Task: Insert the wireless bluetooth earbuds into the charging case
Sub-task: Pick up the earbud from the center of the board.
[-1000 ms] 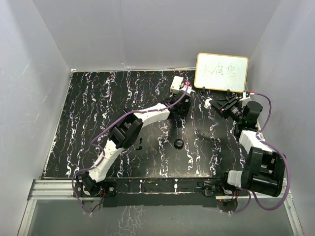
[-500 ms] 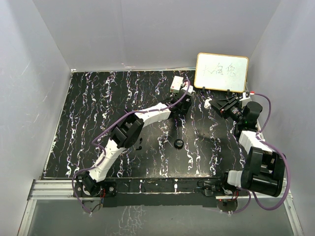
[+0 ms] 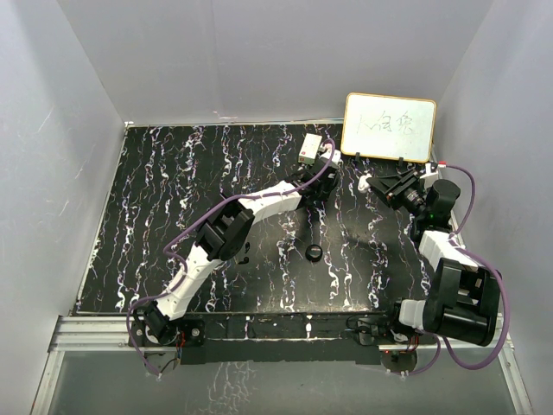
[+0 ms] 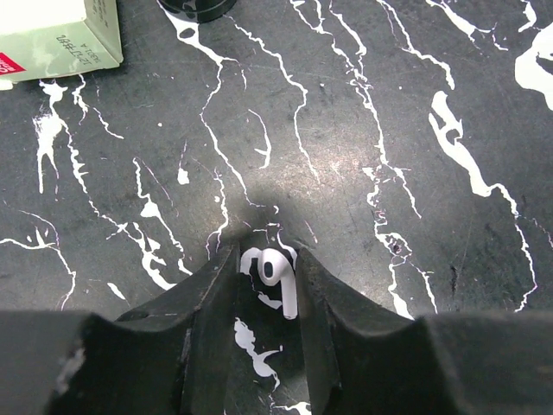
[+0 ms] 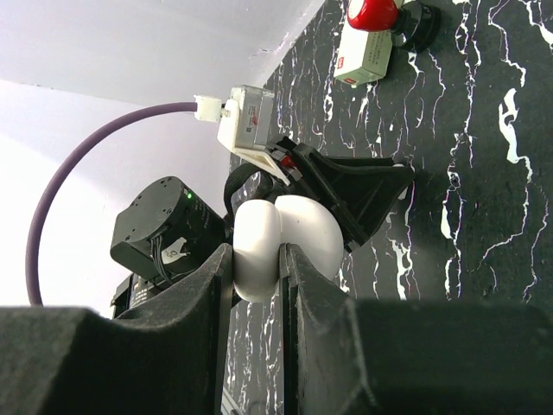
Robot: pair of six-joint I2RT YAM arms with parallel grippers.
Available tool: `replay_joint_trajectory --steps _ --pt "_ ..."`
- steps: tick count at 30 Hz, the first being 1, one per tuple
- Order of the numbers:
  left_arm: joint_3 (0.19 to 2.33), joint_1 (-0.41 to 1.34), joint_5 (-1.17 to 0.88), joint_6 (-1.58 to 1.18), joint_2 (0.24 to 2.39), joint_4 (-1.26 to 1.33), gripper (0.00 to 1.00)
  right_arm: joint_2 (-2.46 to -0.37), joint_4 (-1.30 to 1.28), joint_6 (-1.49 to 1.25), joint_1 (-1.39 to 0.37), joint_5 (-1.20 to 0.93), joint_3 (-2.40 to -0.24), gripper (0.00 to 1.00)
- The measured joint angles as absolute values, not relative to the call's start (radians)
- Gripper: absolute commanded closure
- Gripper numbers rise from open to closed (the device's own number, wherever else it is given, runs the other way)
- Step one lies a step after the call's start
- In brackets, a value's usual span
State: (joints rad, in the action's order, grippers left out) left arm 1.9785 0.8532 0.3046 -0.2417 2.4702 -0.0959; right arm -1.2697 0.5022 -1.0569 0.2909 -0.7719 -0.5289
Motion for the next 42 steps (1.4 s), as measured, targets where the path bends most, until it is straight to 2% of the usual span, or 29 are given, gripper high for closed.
replay_joint_trajectory --steps 11,20,31,42 --pt "1.979 0.853 0.303 -0.24 2.471 -0.094 0.9 -1.27 0.503 -1.057 0.291 -0.775 -0.527 1.0" --pt "1.932 0.853 0.31 -0.237 2.449 -0.06 0.96 -1.272 0.505 -1.056 0.291 -0.781 -0.525 1.0" --pt "1.586 0.846 0.322 -0.258 2.206 0.105 1.0 -1.301 0.526 -1.055 0.29 -0.793 -0.493 1.0" --pt "1.169 0.79 0.276 -0.381 1.867 0.609 1.0 -1.358 0.574 -1.066 0.165 -0.777 -0.492 1.0"
